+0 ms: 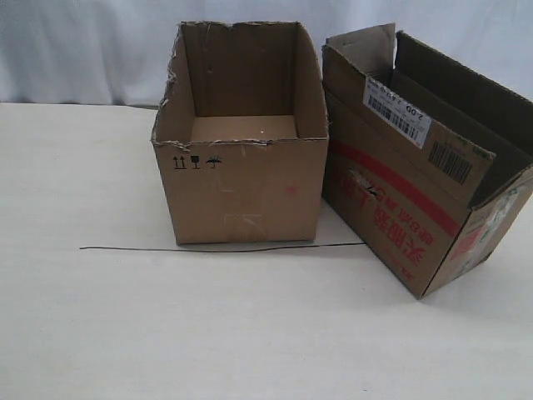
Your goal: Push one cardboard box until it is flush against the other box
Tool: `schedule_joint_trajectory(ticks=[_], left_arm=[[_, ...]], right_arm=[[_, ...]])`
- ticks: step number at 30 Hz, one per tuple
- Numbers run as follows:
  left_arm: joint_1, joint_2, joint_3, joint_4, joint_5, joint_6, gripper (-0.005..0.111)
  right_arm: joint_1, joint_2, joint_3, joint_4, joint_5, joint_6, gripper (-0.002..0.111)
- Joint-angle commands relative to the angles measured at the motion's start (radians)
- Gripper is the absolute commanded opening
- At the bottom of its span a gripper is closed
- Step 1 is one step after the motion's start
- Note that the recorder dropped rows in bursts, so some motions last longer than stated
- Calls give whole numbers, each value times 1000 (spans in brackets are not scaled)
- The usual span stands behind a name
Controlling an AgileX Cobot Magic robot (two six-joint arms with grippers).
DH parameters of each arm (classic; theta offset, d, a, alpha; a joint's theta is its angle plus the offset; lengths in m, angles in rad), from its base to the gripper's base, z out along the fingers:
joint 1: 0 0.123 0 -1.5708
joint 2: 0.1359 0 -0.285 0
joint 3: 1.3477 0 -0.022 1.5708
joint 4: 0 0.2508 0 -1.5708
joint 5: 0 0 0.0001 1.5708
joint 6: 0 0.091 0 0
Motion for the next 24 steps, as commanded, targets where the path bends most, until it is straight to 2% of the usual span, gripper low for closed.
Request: schedule_joint_trajectory(ticks=[1,3,7,11,15,19,21,24], left_arm=[[0,-4,3,0,-9,-4,0],[0,-4,3,2,-9,-4,0],[0,-4,3,2,-9,-4,0],[0,-4,3,2,-9,-4,0],[0,-4,3,2,-9,-4,0],[0,-4,3,2,-9,-4,0],[0,-4,3,2,-9,-4,0],[0,-4,3,2,-9,-4,0]], right_arm=[[3,183,-198,-30,94,-335,5],[3,302,-308,-30,167,-556,5],[1,526,-477,68,301,-783,5],[-21,697,-605,31,453,-820,5],[-96,814,-693,-115,552,-815,5],[-215,846,-768,-329,563,-637,5],[-291,868,-810,-486,648,-502,5],[-387,934,-889,-791,844,-200,5]])
